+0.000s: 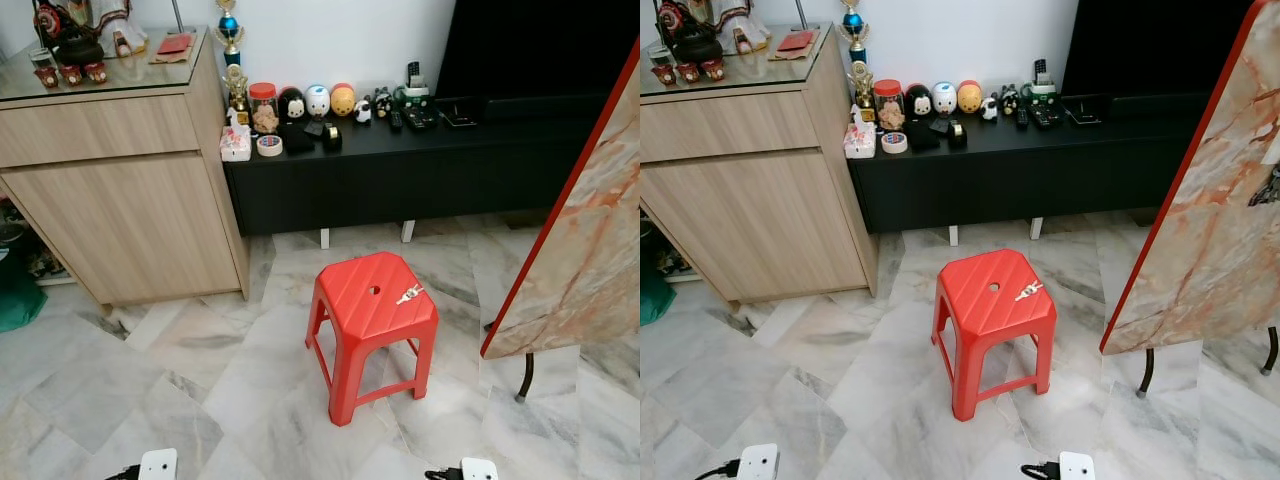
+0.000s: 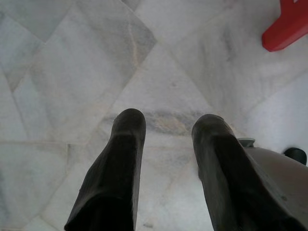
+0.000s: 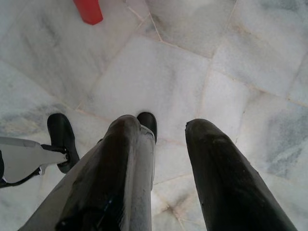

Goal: Hang keys on a hook

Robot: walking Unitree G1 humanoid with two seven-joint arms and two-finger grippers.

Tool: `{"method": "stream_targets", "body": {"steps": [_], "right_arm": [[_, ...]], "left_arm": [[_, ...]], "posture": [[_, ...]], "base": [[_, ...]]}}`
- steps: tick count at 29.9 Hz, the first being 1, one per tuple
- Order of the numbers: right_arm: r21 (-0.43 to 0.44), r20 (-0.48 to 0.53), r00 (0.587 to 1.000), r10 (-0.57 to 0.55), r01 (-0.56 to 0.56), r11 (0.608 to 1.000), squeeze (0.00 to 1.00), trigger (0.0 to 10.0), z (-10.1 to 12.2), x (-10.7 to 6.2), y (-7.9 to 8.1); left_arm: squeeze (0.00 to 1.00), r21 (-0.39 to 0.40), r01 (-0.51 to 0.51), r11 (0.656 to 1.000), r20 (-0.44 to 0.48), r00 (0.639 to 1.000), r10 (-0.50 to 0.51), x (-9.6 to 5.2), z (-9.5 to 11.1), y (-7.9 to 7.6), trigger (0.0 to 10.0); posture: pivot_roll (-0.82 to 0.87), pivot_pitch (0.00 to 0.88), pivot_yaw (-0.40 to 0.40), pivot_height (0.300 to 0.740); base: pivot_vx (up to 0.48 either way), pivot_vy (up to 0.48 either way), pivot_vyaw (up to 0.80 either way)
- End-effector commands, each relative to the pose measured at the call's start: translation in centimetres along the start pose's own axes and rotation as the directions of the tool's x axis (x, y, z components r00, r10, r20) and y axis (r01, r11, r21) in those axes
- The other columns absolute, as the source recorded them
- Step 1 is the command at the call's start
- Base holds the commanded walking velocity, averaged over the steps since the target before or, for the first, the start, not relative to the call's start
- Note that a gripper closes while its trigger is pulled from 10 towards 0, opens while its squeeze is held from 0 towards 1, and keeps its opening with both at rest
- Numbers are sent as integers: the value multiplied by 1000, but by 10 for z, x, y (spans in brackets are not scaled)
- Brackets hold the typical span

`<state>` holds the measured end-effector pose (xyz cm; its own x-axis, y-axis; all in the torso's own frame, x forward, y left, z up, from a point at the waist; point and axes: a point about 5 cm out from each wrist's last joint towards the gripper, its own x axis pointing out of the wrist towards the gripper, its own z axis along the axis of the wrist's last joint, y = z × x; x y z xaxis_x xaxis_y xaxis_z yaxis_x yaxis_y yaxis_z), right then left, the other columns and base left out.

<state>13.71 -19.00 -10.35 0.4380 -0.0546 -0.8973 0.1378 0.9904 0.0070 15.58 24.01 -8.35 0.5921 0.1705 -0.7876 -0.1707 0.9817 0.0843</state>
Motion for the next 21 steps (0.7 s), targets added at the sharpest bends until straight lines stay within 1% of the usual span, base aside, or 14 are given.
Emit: {"method": "stream_targets", "body": {"steps": [1,10,17,21], "right_arm": [[15,12,1000,-2,2,1000,0,10000,2,0,0],[26,18,1000,0,-1,1000,0,10000,3,0,0],[6,19,1000,1,-1,1000,0,10000,4,0,-1],[4,23,1000,7,-7,1000,0,10000,5,0,0]], "left_arm": [[0,18,13,1000,-22,1000,-13,0,-2,-1,10000],[0,21,13,1000,-21,1000,-12,0,-2,-1,10000],[0,17,11,1000,-17,1000,-10,0,-1,-1,10000],[0,15,10,1000,-16,1000,-9,0,-1,-1,10000]], "posture": [[21,0,22,740],[24,0,17,740],[26,0,15,740],[25,0,17,740]], "base": [[0,0,0],[0,0,0],[0,0,0],[247,0,0]]}}
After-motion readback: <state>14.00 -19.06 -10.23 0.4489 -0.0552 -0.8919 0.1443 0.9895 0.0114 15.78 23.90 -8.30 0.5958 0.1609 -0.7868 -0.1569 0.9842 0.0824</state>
